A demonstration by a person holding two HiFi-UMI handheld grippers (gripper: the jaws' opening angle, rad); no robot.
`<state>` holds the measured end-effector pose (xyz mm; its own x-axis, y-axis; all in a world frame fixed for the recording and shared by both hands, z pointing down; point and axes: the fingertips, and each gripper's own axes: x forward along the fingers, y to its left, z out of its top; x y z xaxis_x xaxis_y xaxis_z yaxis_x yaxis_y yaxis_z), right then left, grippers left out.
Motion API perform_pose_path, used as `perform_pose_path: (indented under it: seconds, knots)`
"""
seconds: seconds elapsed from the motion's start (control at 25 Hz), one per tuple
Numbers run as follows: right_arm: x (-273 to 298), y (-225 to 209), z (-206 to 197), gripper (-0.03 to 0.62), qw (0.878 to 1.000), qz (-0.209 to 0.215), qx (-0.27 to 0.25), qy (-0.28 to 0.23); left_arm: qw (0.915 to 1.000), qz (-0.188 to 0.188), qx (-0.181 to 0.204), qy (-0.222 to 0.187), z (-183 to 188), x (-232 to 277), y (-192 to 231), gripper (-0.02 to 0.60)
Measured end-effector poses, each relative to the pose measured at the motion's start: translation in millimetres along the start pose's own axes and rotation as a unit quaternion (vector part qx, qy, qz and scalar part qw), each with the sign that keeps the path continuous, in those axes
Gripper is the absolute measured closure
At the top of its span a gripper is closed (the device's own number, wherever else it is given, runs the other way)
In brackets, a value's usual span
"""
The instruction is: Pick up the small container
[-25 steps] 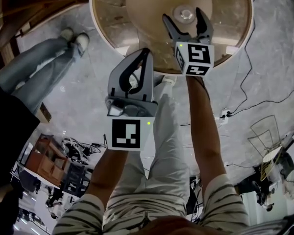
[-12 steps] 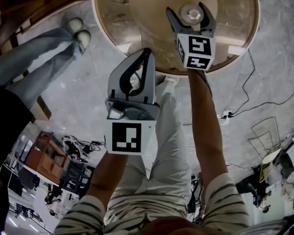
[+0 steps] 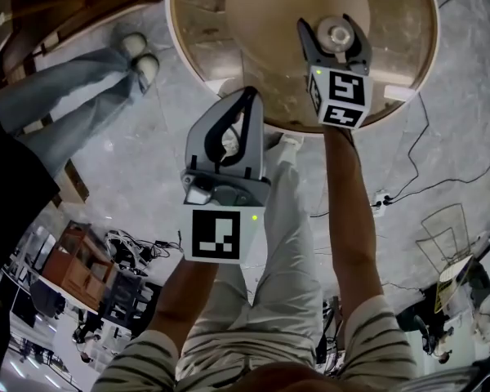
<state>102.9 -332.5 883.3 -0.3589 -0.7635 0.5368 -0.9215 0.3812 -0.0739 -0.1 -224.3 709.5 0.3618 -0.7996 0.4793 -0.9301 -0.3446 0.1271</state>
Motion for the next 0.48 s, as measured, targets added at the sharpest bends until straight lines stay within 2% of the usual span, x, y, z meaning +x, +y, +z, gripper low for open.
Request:
perform_pose_path:
  seconds: [0.24,0.48]
  knots:
    - [-27,5,20,0.253,1.0,0.005,0.003,-0.013,0.9999,0.0,0.007,-0.01,13,-16,-2,0.58]
    - [-75,14,74,0.25,0.999,0.012,0.006,-0.05,0.9987,0.001,0.009,-0.051,58,-43,-9,0.58]
